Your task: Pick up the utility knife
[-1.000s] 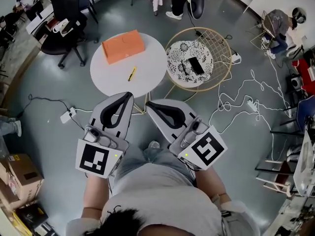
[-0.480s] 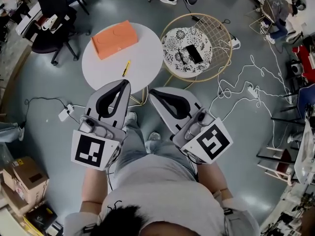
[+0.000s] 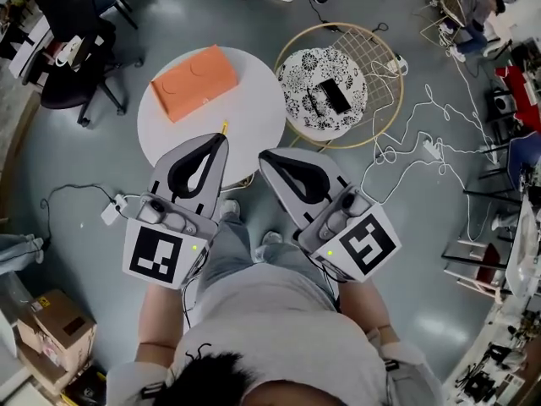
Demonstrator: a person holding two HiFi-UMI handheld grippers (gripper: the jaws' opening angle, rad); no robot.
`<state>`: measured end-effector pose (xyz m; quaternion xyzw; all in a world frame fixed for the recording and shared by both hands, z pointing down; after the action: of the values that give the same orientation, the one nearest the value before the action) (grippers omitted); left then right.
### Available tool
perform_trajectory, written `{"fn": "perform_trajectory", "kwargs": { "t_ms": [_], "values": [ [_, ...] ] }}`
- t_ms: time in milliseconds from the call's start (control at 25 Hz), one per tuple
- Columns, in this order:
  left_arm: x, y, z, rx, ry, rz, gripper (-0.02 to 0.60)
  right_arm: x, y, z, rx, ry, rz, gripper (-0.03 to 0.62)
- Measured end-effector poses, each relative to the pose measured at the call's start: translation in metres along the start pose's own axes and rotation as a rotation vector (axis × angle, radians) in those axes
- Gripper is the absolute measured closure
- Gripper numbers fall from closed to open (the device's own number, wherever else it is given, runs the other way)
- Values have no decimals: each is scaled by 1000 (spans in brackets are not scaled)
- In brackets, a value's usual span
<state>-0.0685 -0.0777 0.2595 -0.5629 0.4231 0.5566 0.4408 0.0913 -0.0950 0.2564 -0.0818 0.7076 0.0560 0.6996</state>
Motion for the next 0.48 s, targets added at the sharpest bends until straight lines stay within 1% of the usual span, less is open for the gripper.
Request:
{"fn": "perform_trajectory", "kwargs": {
  "t_ms": [120,320,480],
  "values": [
    [-10,18,-13,-14,74,-8,571,-2,-14,-18,-20,1,-7,586],
    [-26,50,-39,-31,94,14,571,-8,-37,-46,-65,-2,-33,586],
    [-50,69,-60,-36,164,13,571,-13,-56,-62,-105,-1,-52,586]
  ]
}}
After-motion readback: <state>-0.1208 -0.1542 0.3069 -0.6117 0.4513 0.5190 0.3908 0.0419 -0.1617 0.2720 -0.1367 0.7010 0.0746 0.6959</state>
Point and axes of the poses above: the fingertips, and each gripper's own axes: z backward along the fingers, y to its left, x out of its top, the point moved 8 cm from there along z, backward along the fingers, and after that the axes turned 14 degrees about x, right-handed, at the moved point
